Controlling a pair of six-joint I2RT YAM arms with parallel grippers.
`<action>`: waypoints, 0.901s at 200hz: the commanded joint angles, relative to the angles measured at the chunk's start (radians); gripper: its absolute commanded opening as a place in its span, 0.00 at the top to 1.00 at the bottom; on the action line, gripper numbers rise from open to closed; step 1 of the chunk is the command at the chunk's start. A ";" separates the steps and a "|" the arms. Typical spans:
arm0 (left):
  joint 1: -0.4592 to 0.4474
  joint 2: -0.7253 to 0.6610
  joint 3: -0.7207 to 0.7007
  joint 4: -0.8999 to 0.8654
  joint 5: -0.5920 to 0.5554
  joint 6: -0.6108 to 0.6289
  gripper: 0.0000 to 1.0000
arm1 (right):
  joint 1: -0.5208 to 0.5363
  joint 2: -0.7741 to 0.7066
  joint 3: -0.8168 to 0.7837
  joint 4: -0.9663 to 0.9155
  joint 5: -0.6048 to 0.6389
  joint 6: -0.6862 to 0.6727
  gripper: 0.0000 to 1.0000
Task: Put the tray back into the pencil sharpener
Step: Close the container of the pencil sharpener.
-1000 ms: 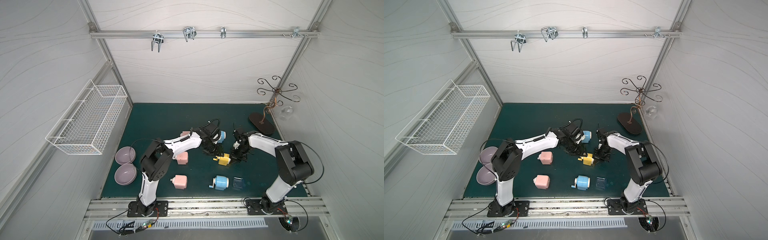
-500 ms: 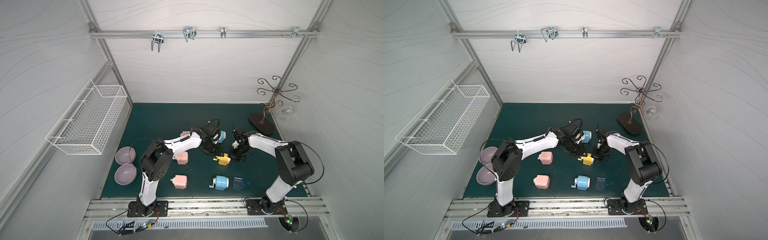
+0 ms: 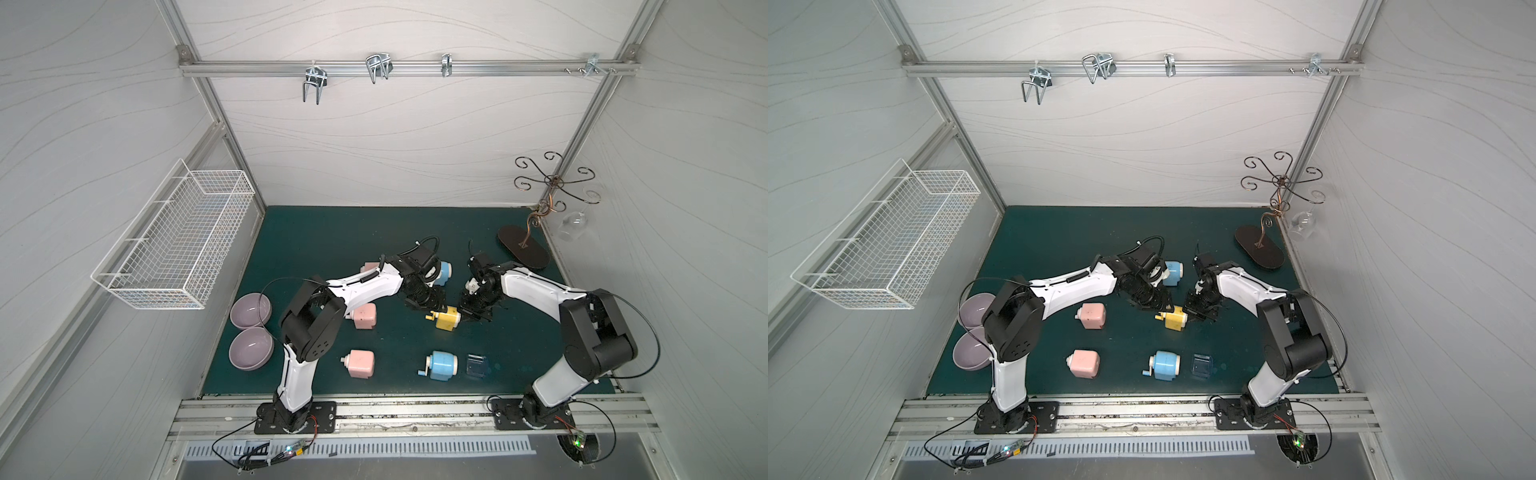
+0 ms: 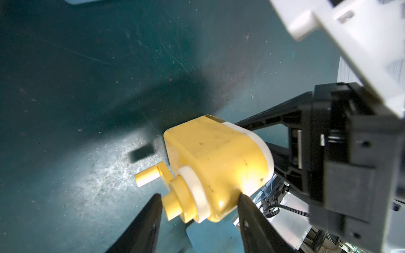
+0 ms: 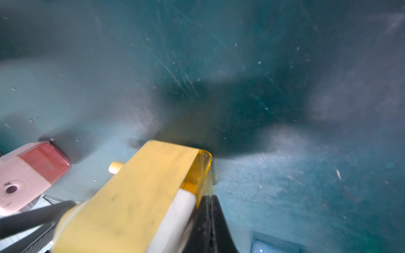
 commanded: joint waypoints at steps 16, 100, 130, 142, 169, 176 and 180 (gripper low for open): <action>-0.015 0.019 0.034 -0.007 -0.011 0.018 0.41 | -0.011 -0.069 0.013 -0.063 0.049 -0.029 0.89; -0.016 -0.008 0.050 -0.029 -0.063 0.003 0.32 | -0.033 -0.168 0.020 -0.141 0.099 -0.059 0.82; -0.015 -0.042 0.049 -0.041 -0.104 -0.001 0.28 | -0.034 -0.193 0.010 -0.149 0.101 -0.060 0.81; -0.016 -0.060 0.047 -0.040 -0.118 -0.002 0.27 | -0.033 -0.203 0.003 -0.151 0.102 -0.061 0.81; -0.016 -0.099 0.042 -0.042 -0.150 -0.006 0.25 | -0.035 -0.230 -0.013 -0.158 0.105 -0.060 0.80; -0.016 -0.109 0.041 -0.044 -0.159 -0.008 0.24 | -0.035 -0.238 -0.016 -0.161 0.105 -0.059 0.80; -0.016 -0.115 0.041 -0.043 -0.165 -0.008 0.24 | -0.034 -0.242 -0.018 -0.163 0.106 -0.058 0.79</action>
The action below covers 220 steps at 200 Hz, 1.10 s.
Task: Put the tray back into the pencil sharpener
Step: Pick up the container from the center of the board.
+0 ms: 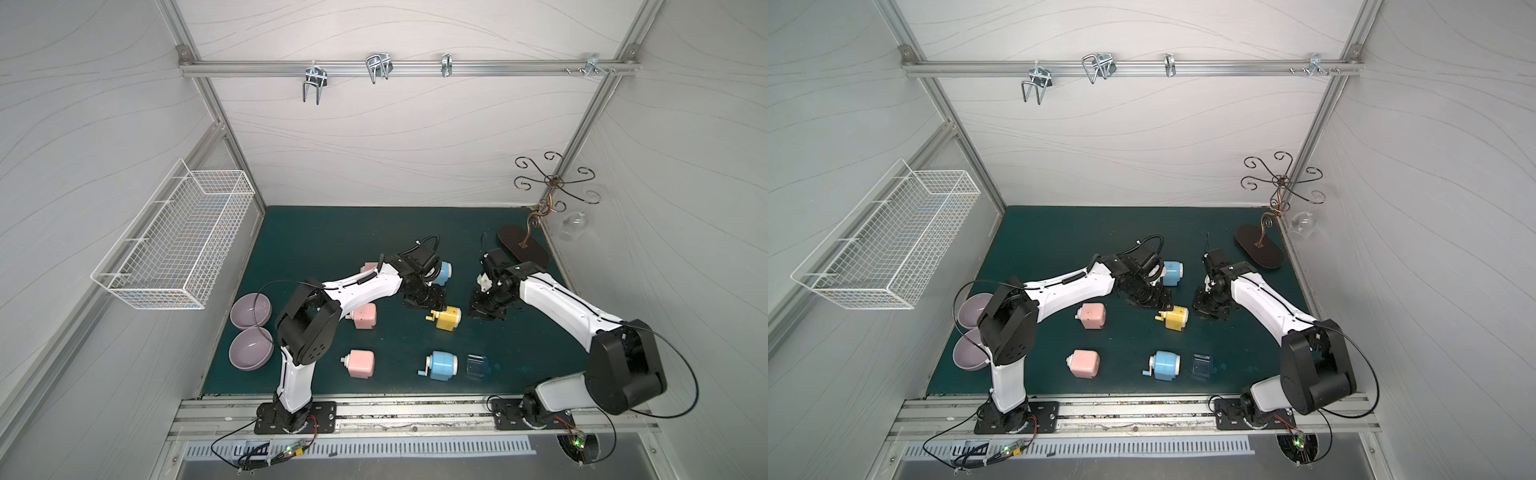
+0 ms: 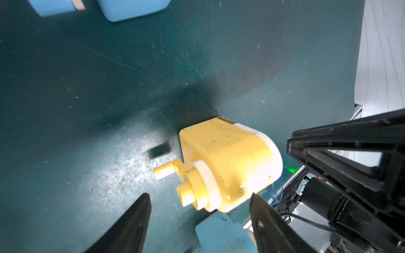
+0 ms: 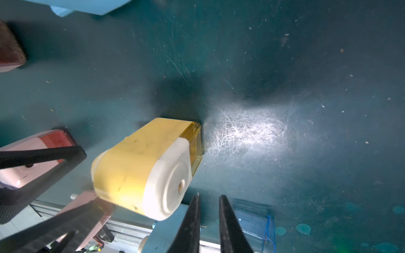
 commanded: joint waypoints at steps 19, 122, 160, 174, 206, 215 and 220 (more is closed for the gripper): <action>-0.005 -0.102 0.028 -0.003 -0.086 -0.008 0.24 | -0.008 -0.056 -0.025 -0.048 0.016 -0.007 0.79; -0.015 -0.400 -0.210 -0.041 -0.164 -0.088 0.31 | -0.007 -0.204 -0.056 -0.167 0.026 -0.052 0.77; -0.077 -0.492 -0.376 0.023 -0.206 -0.197 0.32 | 0.020 -0.304 -0.132 -0.187 0.017 -0.021 0.77; -0.113 -0.502 -0.417 0.049 -0.228 -0.241 0.32 | 0.056 -0.328 -0.162 -0.188 0.021 0.010 0.77; -0.171 -0.507 -0.507 0.154 -0.250 -0.334 0.31 | 0.175 -0.342 -0.228 -0.178 0.046 0.112 0.76; -0.182 -0.510 -0.532 0.192 -0.243 -0.353 0.31 | 0.202 -0.343 -0.242 -0.177 0.060 0.137 0.76; -0.186 -0.511 -0.544 0.207 -0.239 -0.361 0.31 | 0.213 -0.345 -0.250 -0.177 0.067 0.146 0.76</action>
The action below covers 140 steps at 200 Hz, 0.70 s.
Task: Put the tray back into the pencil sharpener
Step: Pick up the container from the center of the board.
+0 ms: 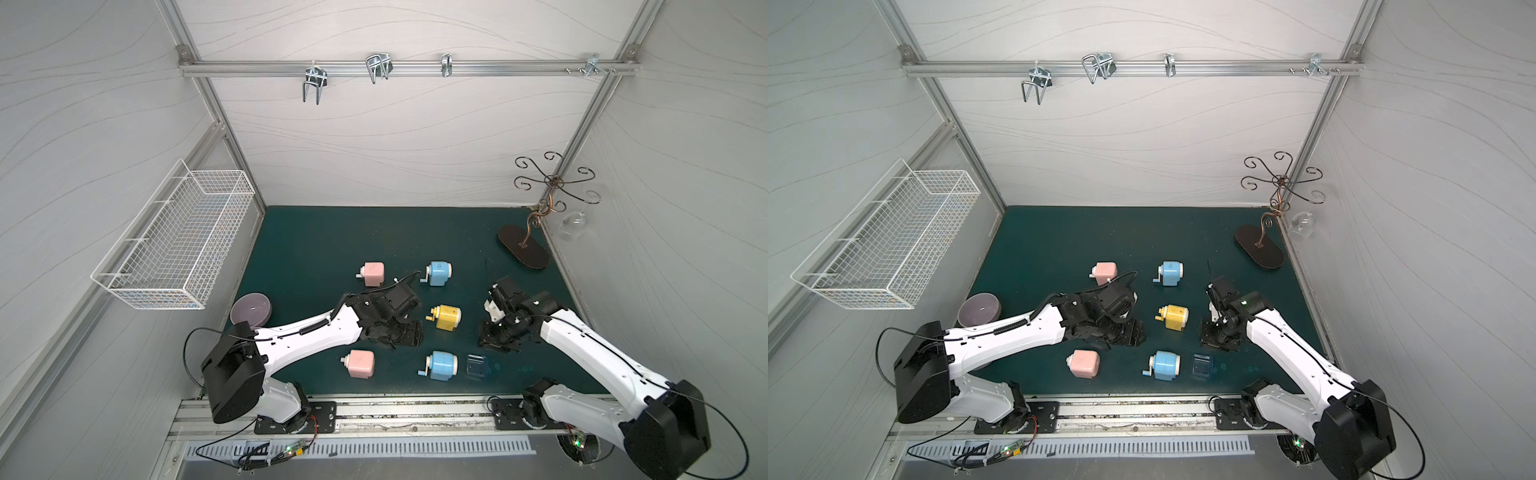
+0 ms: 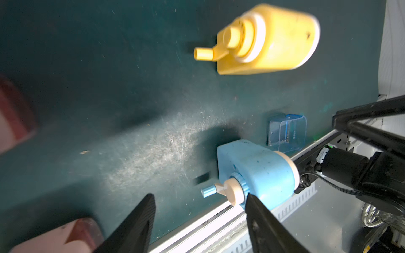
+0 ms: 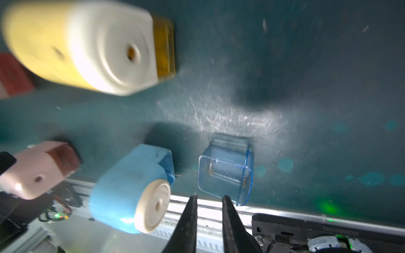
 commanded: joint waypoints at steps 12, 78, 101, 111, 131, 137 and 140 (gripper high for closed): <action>-0.036 -0.030 -0.056 0.167 -0.022 -0.113 0.31 | 0.069 -0.026 -0.052 -0.030 0.046 0.109 0.76; -0.055 -0.030 -0.096 0.243 0.026 -0.158 0.28 | 0.074 -0.074 -0.143 -0.015 0.069 0.169 0.74; -0.059 -0.033 -0.124 0.289 0.047 -0.193 0.28 | 0.074 -0.080 -0.154 -0.022 0.071 0.181 0.73; -0.065 -0.033 -0.131 0.300 0.051 -0.204 0.28 | 0.074 -0.087 -0.156 -0.028 0.077 0.186 0.73; -0.067 -0.027 -0.138 0.306 0.055 -0.215 0.28 | 0.073 -0.097 -0.166 -0.024 0.086 0.193 0.72; -0.067 -0.024 -0.140 0.309 0.057 -0.218 0.29 | 0.072 -0.094 -0.170 -0.019 0.084 0.195 0.72; -0.067 -0.025 -0.141 0.311 0.059 -0.219 0.29 | 0.072 -0.091 -0.172 -0.016 0.083 0.194 0.72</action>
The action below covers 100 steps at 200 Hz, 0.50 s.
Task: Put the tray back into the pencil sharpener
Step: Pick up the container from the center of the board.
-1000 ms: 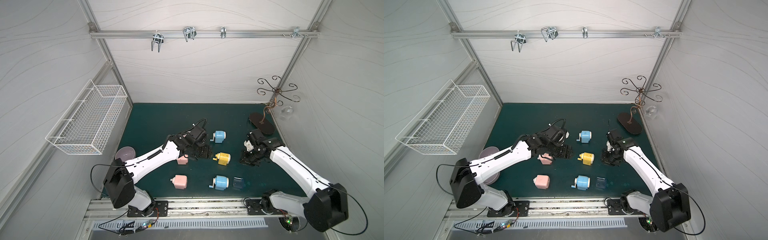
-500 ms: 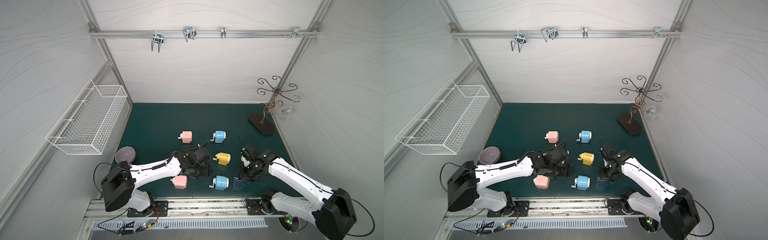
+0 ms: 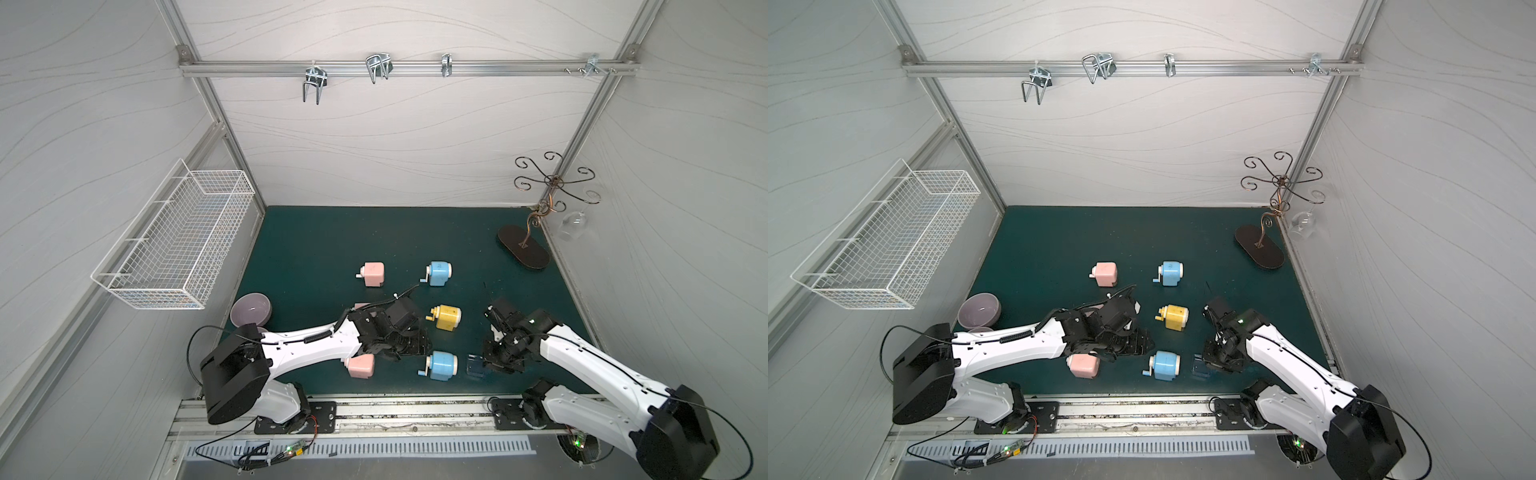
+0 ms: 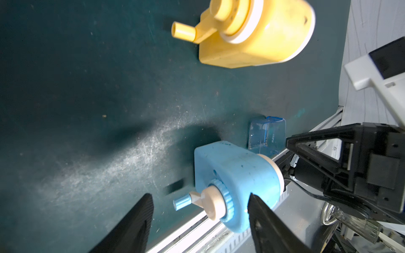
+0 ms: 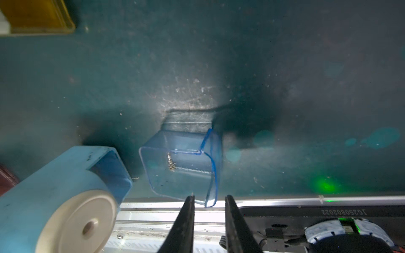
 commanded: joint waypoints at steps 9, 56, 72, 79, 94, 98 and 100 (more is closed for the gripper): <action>-0.008 -0.005 -0.001 0.067 0.018 -0.046 0.29 | 0.004 0.002 -0.025 -0.009 0.014 0.023 0.72; -0.008 -0.004 -0.010 0.074 0.022 -0.051 0.29 | 0.002 0.063 -0.034 0.039 0.012 0.018 0.74; -0.008 -0.007 -0.016 0.079 0.020 -0.054 0.30 | 0.002 0.083 -0.040 0.060 0.008 0.015 0.77; -0.008 -0.008 -0.020 0.084 0.022 -0.058 0.30 | 0.001 0.094 -0.043 0.072 0.006 0.014 0.78; -0.008 -0.011 -0.029 0.092 0.023 -0.063 0.30 | 0.001 0.114 -0.036 0.073 0.012 0.006 0.79; -0.008 -0.012 -0.031 0.092 0.023 -0.063 0.30 | 0.001 0.115 -0.036 0.075 0.013 0.004 0.80; -0.008 -0.013 -0.031 0.092 0.023 -0.065 0.30 | 0.000 0.117 -0.035 0.075 0.014 0.003 0.80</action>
